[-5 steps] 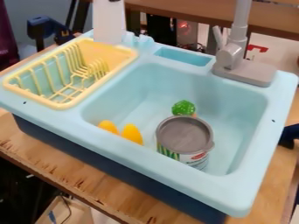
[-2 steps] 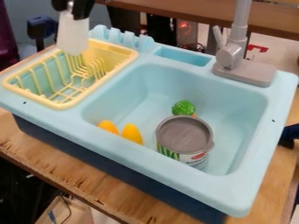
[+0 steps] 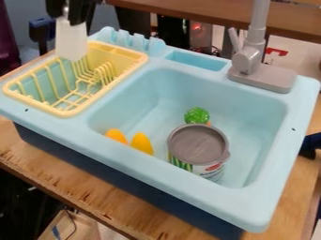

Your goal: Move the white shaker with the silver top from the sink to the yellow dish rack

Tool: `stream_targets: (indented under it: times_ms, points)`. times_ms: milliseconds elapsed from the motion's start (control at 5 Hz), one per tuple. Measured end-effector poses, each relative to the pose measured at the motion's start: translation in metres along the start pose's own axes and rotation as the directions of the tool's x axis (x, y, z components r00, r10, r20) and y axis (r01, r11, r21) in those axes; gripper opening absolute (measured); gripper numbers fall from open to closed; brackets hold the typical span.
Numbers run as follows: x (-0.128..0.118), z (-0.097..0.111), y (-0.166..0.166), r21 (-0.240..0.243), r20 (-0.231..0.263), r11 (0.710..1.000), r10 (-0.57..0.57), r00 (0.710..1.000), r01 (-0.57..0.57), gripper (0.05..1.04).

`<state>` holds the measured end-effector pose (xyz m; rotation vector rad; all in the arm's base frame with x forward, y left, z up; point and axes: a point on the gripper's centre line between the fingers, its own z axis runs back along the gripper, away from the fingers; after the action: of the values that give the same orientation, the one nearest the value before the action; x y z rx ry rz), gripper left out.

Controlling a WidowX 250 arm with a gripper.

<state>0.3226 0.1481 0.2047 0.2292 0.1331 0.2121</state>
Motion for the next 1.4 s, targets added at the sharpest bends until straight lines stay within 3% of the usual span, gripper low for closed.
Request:
stream_targets:
  times_ms: [600, 1000, 1200, 1400]
  points:
    - [0.009, -0.015, -0.009, -0.059, -0.056, 0.998, 0.026, 0.998, -0.029, 0.508]
    - [0.014, -0.018, -0.013, -0.077, -0.057, 0.996, 0.045, 0.997, -0.049, 0.507]
    - [0.018, -0.016, -0.012, -0.087, -0.030, 0.996, 0.013, 0.999, -0.016, 0.507]
    - [0.024, -0.018, -0.013, -0.109, -0.051, 0.993, -0.040, 0.998, 0.035, 0.559]
